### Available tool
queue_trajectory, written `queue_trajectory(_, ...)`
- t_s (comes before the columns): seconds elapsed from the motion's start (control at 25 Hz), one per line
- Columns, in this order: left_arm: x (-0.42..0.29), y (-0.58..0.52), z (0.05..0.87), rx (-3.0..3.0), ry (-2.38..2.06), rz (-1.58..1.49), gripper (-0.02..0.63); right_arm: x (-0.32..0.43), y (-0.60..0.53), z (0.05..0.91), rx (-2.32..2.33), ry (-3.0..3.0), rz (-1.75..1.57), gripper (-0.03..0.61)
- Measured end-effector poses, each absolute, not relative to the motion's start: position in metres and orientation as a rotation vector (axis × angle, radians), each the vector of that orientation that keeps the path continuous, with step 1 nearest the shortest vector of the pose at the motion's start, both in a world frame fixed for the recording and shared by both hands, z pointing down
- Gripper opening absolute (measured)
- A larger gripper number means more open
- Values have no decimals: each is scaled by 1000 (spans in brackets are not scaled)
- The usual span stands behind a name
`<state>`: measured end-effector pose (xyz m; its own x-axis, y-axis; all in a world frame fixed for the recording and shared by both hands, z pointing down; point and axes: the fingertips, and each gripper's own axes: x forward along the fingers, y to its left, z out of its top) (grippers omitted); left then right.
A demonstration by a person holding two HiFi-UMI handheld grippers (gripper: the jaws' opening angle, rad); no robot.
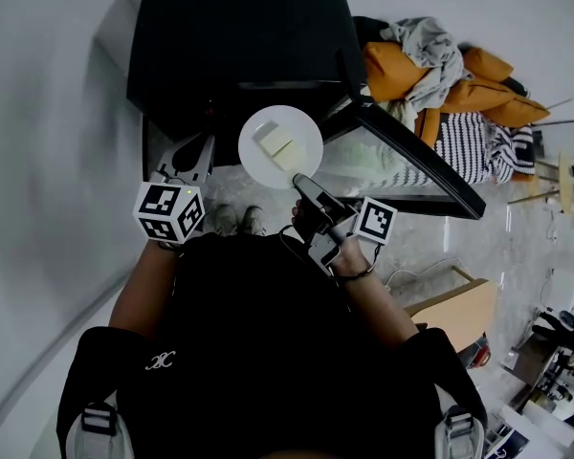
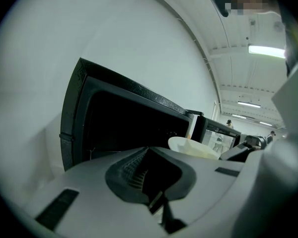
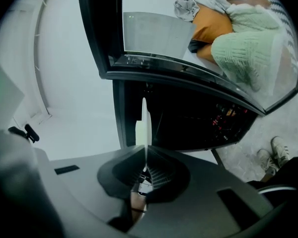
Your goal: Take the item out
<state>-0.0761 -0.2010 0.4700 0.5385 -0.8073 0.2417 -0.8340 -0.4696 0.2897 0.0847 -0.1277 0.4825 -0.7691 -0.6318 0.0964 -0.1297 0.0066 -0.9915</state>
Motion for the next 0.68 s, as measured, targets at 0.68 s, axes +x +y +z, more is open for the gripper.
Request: queue_trajectory(0.68, -60, -186, 452, 2418, -1387, 147, 6, 94, -123, 463, -713, 1930, -1825, 20)
